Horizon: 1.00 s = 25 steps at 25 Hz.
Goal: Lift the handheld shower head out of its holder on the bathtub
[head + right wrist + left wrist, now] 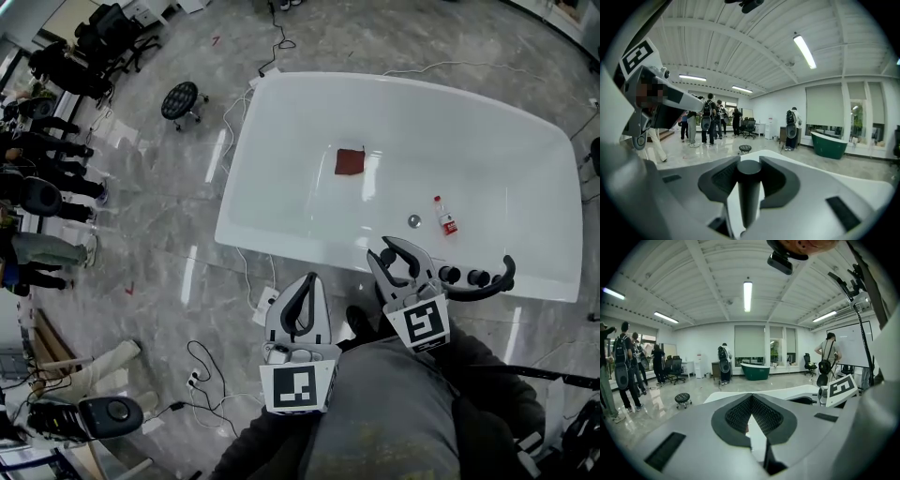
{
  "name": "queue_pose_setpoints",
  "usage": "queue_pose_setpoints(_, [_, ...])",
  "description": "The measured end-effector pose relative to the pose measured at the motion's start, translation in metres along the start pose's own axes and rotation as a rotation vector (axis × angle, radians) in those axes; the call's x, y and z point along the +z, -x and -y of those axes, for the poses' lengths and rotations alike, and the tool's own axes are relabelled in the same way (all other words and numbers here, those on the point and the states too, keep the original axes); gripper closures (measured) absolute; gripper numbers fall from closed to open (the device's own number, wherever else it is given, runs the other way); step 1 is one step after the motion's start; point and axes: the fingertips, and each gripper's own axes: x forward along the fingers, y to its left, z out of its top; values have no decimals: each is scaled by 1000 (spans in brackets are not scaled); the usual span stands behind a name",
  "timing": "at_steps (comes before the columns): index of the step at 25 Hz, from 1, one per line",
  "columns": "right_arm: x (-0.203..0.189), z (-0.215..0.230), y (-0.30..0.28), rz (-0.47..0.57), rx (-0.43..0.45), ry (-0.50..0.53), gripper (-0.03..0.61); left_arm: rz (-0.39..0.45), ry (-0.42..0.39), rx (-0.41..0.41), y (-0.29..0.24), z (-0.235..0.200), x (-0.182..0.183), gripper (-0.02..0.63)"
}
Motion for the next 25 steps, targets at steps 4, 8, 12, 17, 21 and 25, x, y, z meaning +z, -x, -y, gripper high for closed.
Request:
queue_pose_setpoints(4, [14,0,6,3,8,-5,454,34,9,6,6,2,15,610])
queue_pose_setpoints(8, [19,-1,7,13,27,0,454,52,19,26,8,0,18,611])
queue_pose_setpoints(12, [26,-2,10,29,39,14,454,77,25,33,8,1,20,611])
queue_pose_setpoints(17, [37,-3,15,53,45,23,454,88,23,40,8,-1,22,611])
queue_pose_setpoints(21, [46,-4,16,72,49,26,454,92,25,32,5,-2,23,611])
queue_pose_setpoints(25, [61,-3,19,94,52,26,454,96,26,26,3,-2,28,609])
